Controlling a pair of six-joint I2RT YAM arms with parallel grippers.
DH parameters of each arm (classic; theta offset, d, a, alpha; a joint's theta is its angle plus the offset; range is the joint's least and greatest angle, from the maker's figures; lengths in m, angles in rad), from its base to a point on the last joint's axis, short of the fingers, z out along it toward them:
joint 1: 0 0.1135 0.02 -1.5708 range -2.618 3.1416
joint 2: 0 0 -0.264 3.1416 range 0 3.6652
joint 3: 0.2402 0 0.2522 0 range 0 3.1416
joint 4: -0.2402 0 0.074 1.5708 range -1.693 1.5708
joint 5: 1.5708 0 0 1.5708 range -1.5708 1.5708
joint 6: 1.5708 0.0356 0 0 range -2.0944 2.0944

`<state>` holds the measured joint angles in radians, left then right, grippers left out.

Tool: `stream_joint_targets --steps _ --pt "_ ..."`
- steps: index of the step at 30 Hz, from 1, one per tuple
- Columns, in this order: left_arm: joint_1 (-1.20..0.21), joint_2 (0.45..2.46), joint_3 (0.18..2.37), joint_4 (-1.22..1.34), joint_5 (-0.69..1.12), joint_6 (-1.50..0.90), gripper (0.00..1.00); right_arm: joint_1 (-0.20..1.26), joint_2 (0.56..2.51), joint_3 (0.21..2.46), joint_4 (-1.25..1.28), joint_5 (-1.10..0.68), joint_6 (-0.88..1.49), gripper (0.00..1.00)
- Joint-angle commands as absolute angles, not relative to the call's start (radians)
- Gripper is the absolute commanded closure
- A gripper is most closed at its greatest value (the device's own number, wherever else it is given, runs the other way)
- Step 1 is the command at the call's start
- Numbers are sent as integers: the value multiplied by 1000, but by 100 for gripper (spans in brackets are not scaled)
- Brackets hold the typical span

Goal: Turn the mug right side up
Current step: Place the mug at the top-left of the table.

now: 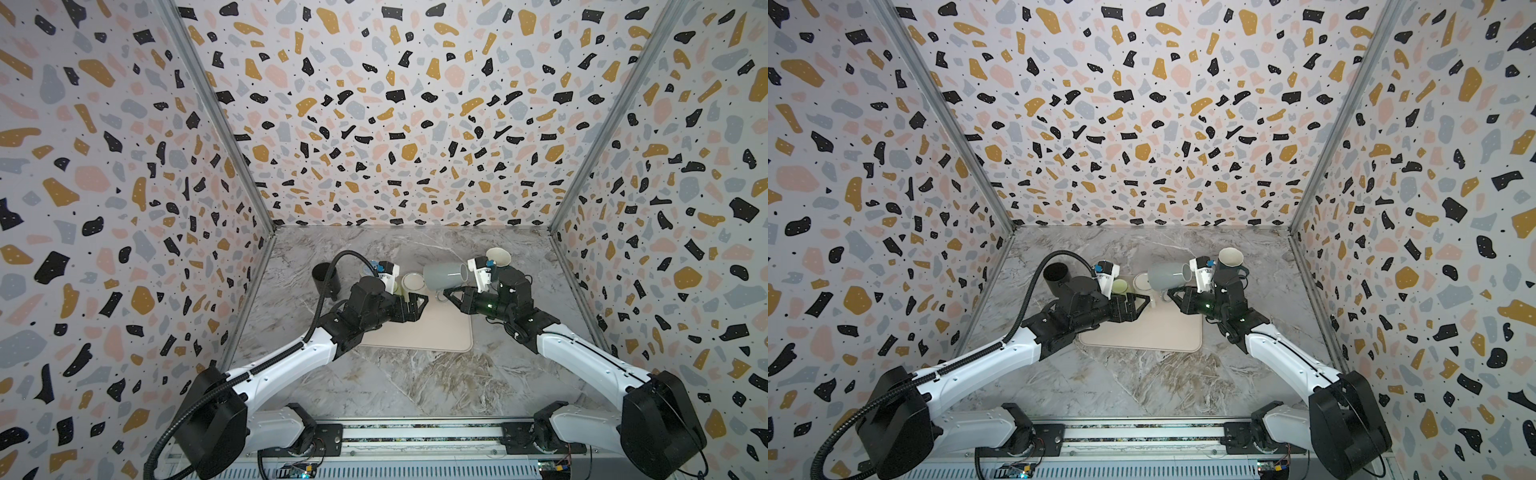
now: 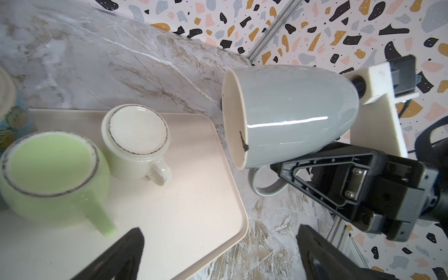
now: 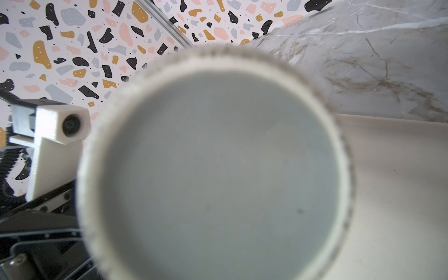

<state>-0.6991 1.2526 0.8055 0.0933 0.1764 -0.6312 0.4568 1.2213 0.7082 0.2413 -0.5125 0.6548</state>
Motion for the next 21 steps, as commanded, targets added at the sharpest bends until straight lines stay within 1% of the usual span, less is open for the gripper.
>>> stream_joint_targets --steps 1,8,16,19,21 --pt "-712 1256 832 156 170 -653 0 452 1169 718 346 -529 671 100" --pt "-731 1272 820 195 181 -686 0 451 1152 681 422 -539 715 100" --pt "-736 1284 815 226 184 -699 1 451 1158 664 487 -599 769 100" --pt "-736 1293 819 239 186 -706 3 451 1151 654 507 -611 784 100" --pt "-736 1300 824 244 194 -713 6 451 1148 648 518 -617 794 100"
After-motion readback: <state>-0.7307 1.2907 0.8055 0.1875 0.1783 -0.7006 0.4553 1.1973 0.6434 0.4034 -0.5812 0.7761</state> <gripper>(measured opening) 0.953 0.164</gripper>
